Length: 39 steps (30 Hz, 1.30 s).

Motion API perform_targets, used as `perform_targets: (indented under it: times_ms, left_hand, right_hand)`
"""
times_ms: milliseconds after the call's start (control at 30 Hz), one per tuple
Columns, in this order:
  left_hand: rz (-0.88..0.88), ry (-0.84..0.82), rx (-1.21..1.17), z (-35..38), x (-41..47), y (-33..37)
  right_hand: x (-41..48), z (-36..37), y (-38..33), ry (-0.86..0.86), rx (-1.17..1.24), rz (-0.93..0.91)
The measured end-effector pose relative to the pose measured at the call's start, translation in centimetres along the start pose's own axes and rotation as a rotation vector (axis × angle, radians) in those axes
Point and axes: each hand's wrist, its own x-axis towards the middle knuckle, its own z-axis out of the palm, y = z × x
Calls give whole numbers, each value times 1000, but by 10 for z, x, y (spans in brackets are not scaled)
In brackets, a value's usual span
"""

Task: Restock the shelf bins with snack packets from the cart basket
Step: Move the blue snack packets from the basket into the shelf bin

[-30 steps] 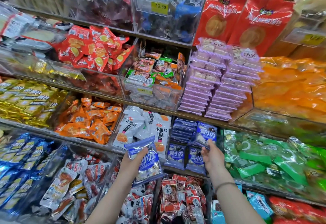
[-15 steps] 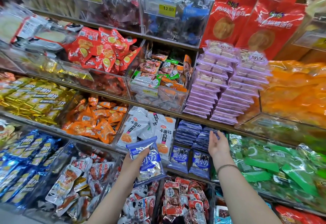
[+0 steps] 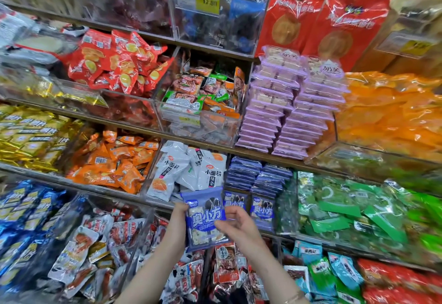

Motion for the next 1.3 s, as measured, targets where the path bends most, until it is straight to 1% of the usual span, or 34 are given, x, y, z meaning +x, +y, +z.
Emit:
perform_targets:
  times_ms: [133, 200, 300, 400, 433, 533, 633, 700, 800, 833, 867, 967, 1033, 1067, 1167, 1200, 1233, 1300]
  left_hand:
    - [-89, -21, 62, -2, 0, -3]
    - [-87, -12, 99, -1, 0, -3]
    - [-53, 44, 164, -1, -2, -3]
    - [-39, 47, 157, -8, -1, -4]
    - [-36, 65, 143, -12, 1, -4]
    - [-13, 119, 124, -17, 6, 0]
    - [-2, 152, 123, -21, 10, 2]
    - [-1, 163, 120, -22, 12, 1]
    - [-2, 165, 123, -25, 10, 0]
    - [-7, 164, 120, -25, 9, 0]
    - [-11, 166, 113, -27, 10, 0]
    - [-29, 170, 106, -28, 9, 2]
    - [-36, 177, 101, -29, 11, 1]
    - [-46, 178, 101, -30, 12, 1]
    - [-67, 169, 106, -29, 14, 0]
    - [-68, 171, 104, -29, 16, 0]
    - [-68, 170, 105, -28, 16, 0]
    - [-63, 174, 117, -27, 16, 1]
  right_hand:
    - [-2, 7, 11, 101, -41, -42]
    - [-1, 9, 19, 123, -9, -38]
    - [2, 9, 33, 178, 187, 26]
    - [12, 1, 49, 286, 455, 158]
    - [16, -5, 53, 339, 501, 173]
    - [33, -27, 63, 511, 430, 166]
    - [56, -45, 73, 598, 359, 208]
    - [70, -50, 76, 593, 364, 228]
    - [92, -48, 77, 504, 324, 247]
    - [98, -45, 78, 451, 286, 250]
    - [102, -42, 79, 394, 192, 252]
    - [102, -40, 81, 303, -330, 200]
    - [101, -45, 87, 287, -568, 124]
    - [98, -48, 89, 295, -647, 89]
    - [86, -50, 94, 362, -774, -53]
    - [83, -49, 96, 319, -838, -85]
    - [82, -48, 98, 221, -923, -89]
    - [84, -42, 101, -27, -1100, -32]
